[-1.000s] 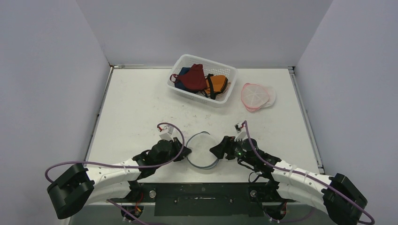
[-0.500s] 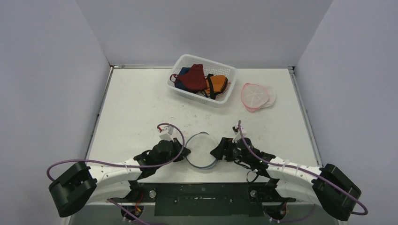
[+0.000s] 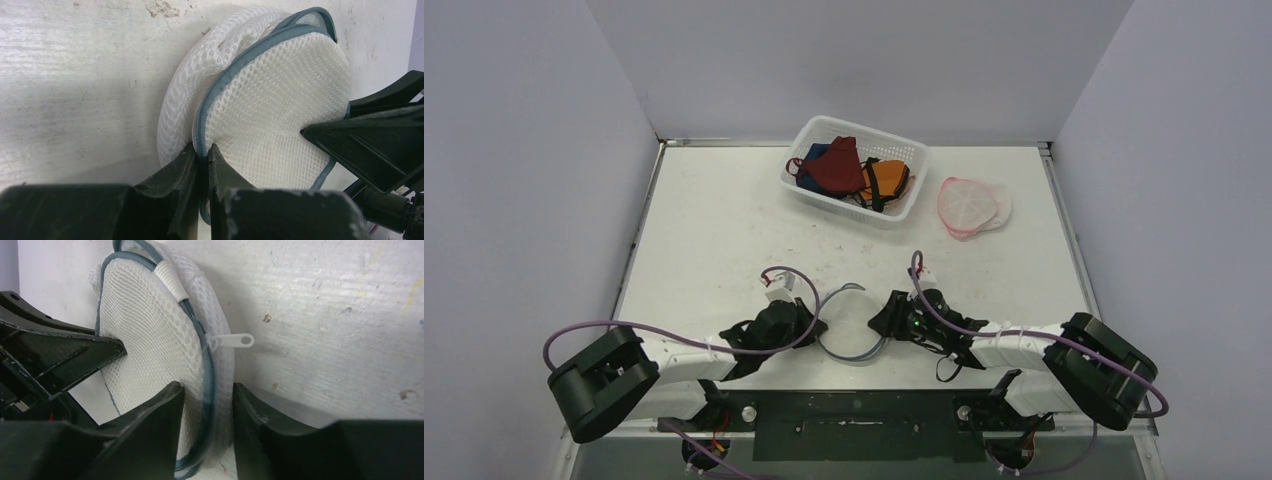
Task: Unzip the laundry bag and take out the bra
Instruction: Close the laundry bag at the center of the board.
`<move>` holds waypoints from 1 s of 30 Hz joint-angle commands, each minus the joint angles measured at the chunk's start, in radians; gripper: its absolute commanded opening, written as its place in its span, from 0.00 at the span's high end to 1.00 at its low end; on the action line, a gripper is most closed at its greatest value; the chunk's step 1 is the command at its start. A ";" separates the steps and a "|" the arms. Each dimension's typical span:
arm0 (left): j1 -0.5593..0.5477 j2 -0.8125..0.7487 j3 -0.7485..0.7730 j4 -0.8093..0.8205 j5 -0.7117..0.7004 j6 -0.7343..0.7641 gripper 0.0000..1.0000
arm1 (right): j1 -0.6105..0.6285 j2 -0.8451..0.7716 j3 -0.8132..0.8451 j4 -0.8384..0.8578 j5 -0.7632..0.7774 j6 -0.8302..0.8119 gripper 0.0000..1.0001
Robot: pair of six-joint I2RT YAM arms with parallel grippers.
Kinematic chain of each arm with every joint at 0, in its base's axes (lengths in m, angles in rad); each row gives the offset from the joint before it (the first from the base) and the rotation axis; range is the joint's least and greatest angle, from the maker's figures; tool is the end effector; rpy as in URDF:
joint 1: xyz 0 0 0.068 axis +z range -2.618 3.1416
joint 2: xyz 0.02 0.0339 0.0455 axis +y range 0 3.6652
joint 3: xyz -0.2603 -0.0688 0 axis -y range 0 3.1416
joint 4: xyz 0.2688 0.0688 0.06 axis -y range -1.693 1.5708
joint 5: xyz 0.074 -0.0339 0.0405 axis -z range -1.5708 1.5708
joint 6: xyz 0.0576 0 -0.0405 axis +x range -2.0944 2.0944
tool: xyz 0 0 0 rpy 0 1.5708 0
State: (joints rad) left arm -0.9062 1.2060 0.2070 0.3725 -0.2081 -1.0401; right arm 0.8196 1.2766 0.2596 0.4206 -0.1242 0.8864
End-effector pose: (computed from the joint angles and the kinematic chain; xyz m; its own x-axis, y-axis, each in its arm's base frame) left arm 0.1504 -0.1726 0.0867 -0.7582 -0.4005 -0.5145 0.0257 0.7701 -0.6374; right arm 0.1623 0.1843 0.0919 -0.8585 0.2072 -0.4692 -0.2057 0.6989 0.6850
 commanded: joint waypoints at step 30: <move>-0.085 -0.241 0.161 -0.097 0.100 0.153 0.53 | 0.042 -0.043 0.042 -0.330 0.089 0.022 0.95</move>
State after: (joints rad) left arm -0.9718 0.8501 0.3119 0.0395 -0.2157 -0.9565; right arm 0.8490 1.2572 0.3050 0.2699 -0.0814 0.9276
